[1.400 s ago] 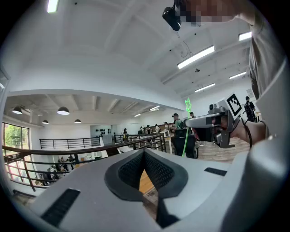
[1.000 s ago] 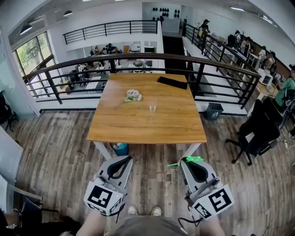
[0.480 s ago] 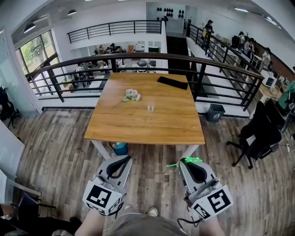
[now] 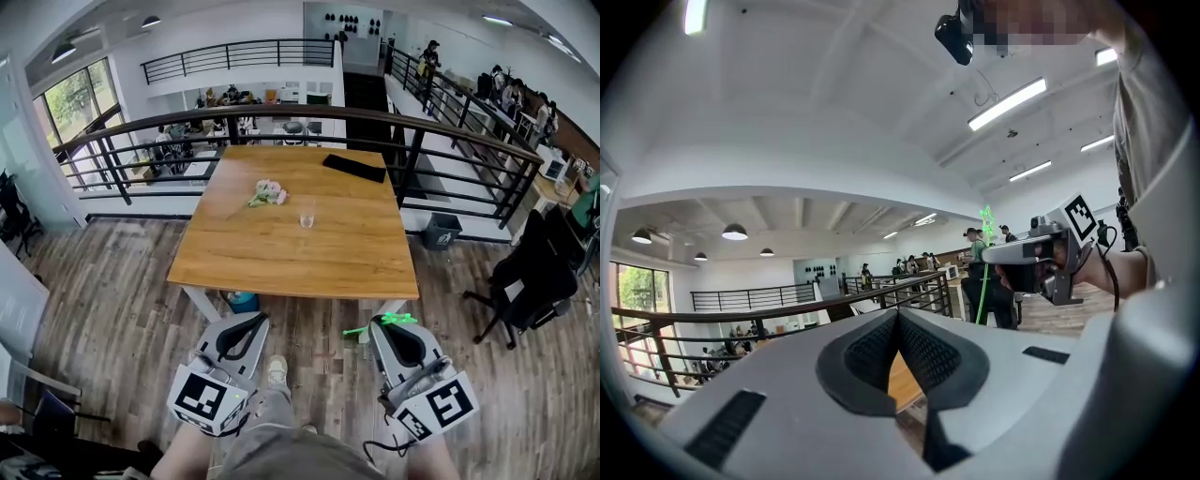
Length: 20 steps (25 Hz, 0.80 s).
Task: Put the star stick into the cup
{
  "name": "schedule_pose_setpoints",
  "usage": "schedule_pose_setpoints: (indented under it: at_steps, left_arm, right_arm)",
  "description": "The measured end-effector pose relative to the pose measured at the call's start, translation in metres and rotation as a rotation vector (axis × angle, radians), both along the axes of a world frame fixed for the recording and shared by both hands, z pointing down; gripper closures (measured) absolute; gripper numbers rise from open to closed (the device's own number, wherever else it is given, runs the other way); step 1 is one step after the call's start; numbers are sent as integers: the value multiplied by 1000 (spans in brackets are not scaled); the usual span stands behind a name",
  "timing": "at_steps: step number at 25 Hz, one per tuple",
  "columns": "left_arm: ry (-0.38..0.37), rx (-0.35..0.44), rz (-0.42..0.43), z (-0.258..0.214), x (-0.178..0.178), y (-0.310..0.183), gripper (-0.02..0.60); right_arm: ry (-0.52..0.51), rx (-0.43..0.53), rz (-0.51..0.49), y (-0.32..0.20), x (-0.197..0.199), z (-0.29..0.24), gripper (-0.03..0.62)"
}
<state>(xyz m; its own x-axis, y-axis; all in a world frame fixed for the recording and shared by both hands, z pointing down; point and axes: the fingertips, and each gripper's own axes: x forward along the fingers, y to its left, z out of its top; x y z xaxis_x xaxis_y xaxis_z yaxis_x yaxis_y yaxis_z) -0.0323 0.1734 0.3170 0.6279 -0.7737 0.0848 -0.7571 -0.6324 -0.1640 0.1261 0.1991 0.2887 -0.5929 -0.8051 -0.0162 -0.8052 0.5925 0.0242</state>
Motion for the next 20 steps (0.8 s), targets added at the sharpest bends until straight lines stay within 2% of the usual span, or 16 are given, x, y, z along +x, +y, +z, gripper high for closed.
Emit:
schedule_pose_setpoints:
  at_steps: [8,20]
  left_arm:
    - [12,-18,10,15,-3,-70,565]
    - [2,-76,46,28,-20,-222,565]
  right_arm:
    - [21,-23,17,-66,-2,15,559]
    - [25,-86,73,-222,-17,26,559]
